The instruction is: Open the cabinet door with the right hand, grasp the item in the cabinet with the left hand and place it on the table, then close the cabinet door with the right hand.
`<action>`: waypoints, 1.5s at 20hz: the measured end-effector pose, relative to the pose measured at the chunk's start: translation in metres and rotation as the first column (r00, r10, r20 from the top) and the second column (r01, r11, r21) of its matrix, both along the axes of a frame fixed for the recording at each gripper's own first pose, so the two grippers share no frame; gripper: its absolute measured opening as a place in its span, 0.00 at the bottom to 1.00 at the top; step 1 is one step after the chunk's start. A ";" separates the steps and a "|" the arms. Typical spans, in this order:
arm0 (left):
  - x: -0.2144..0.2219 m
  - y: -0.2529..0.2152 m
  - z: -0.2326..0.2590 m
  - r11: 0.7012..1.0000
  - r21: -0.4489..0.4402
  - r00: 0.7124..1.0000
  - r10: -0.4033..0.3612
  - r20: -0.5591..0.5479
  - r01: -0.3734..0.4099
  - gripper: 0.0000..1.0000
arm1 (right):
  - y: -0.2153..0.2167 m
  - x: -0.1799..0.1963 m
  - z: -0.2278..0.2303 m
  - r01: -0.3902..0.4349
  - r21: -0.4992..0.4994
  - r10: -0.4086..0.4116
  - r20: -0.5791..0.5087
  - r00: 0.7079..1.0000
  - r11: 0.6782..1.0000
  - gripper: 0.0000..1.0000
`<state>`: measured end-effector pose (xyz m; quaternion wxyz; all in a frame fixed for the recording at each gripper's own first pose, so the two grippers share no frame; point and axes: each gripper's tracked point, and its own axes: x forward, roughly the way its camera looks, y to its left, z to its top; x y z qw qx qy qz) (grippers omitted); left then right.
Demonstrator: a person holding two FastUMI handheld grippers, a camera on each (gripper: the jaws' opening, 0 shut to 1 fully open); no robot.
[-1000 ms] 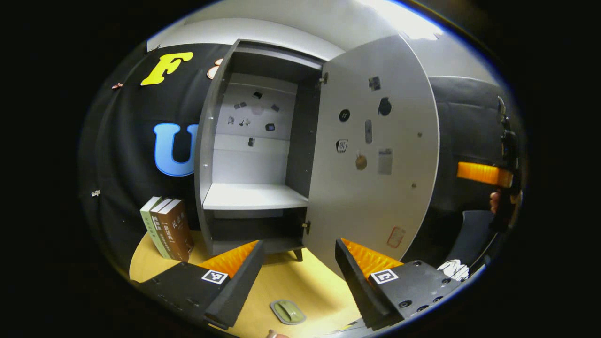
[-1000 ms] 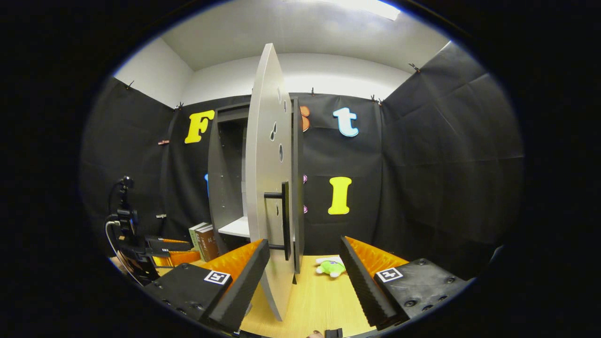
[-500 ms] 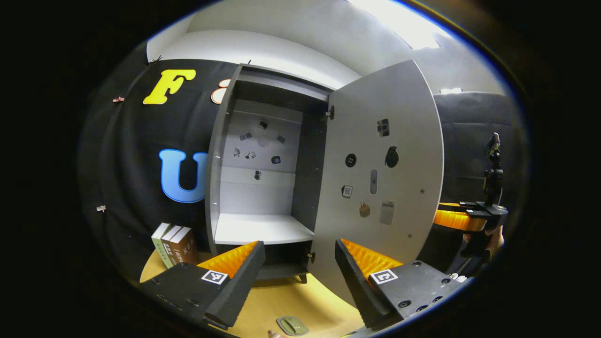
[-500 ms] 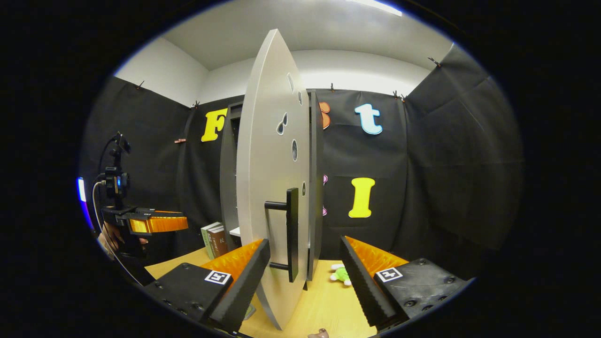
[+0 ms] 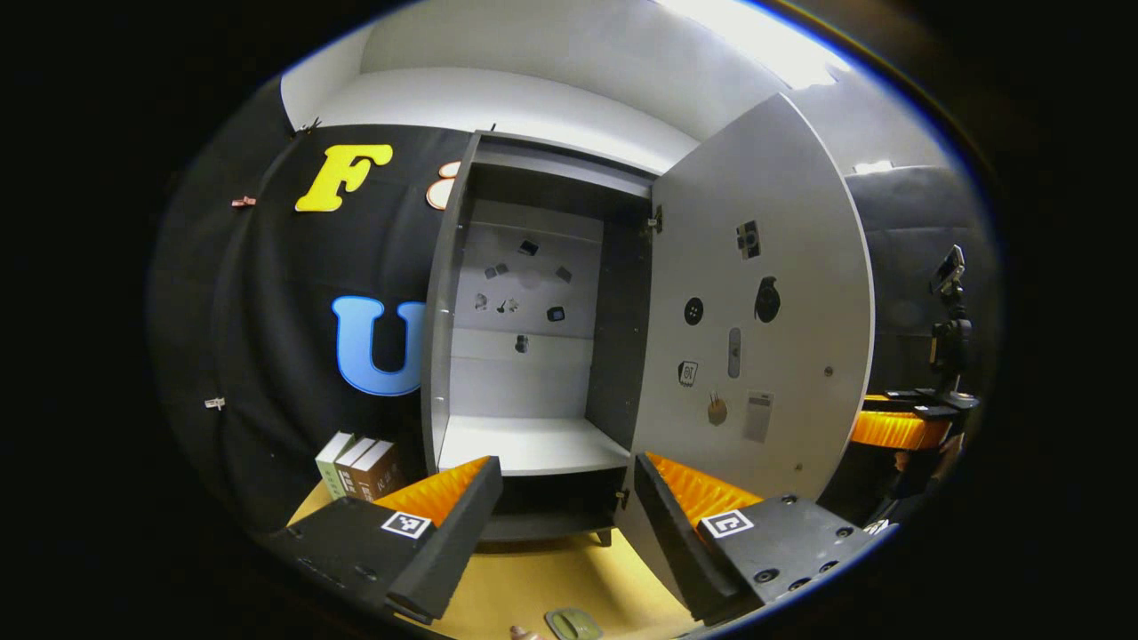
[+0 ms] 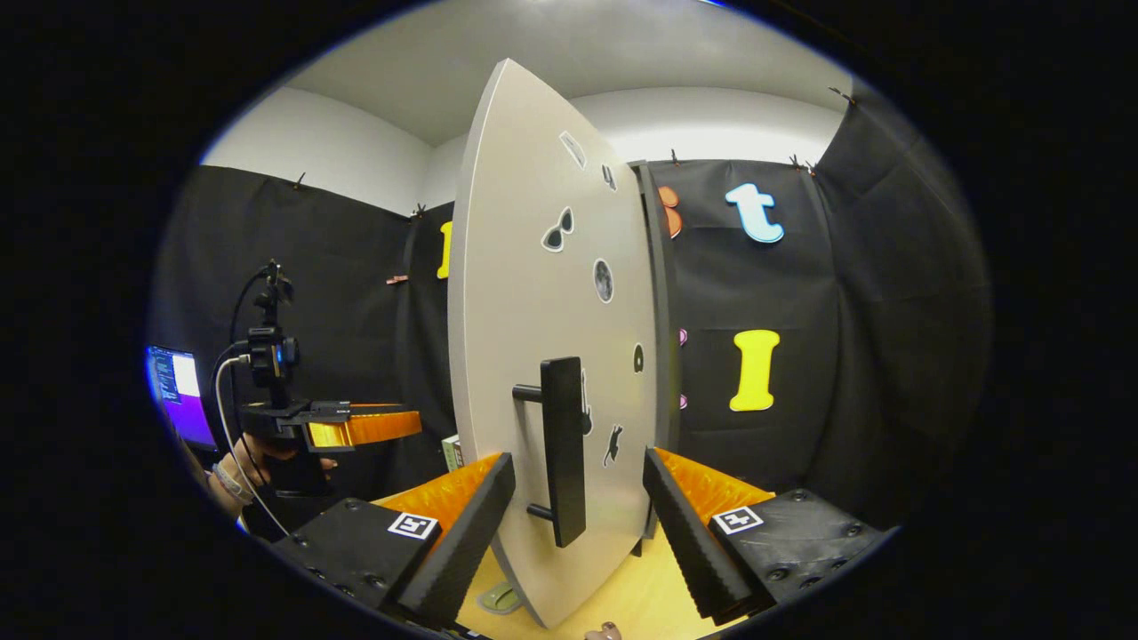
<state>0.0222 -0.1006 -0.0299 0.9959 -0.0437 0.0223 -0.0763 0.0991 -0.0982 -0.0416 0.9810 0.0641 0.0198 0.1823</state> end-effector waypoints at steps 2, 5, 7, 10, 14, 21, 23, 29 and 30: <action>0.004 0.009 0.007 1.000 0.017 1.000 0.000 0.023 0.000 0.92 | 0.013 0.003 0.000 -0.008 -0.005 0.008 -0.002 1.000 1.000 0.96; 0.010 0.020 0.012 0.999 0.019 0.998 -0.045 0.039 0.044 0.94 | 0.031 0.010 -0.003 0.020 0.010 -0.019 -0.013 1.000 1.000 0.96; 0.012 0.026 0.015 0.995 0.014 0.995 -0.097 0.033 0.097 0.93 | 0.042 0.013 -0.004 0.055 0.021 -0.055 -0.011 0.998 0.998 0.96; 0.016 0.046 0.021 0.991 0.026 0.991 -0.130 0.041 0.129 0.94 | 0.065 0.019 -0.004 0.097 0.024 -0.097 -0.003 0.995 0.995 0.96; 0.016 0.078 0.015 0.990 0.021 0.990 -0.142 0.025 0.142 0.94 | 0.103 0.037 -0.007 0.106 0.024 -0.107 0.020 0.994 0.994 0.96; 0.006 0.124 0.021 0.996 0.012 0.996 -0.087 0.031 0.086 0.96 | 0.162 0.045 0.005 0.005 0.020 -0.007 0.055 0.998 1.000 0.97; 0.005 0.127 0.021 0.998 0.007 0.997 -0.064 0.033 0.064 0.94 | 0.160 0.036 0.008 -0.010 0.002 0.009 0.079 0.997 1.000 0.97; 0.003 0.114 0.017 0.999 0.024 0.999 -0.027 0.025 0.026 0.95 | 0.095 0.043 0.007 0.230 -0.035 -0.227 0.086 0.970 0.972 0.98; 0.002 0.111 0.015 0.999 0.030 1.000 -0.011 0.012 0.011 0.95 | 0.086 0.042 0.012 0.266 -0.047 -0.259 0.114 0.959 0.963 0.98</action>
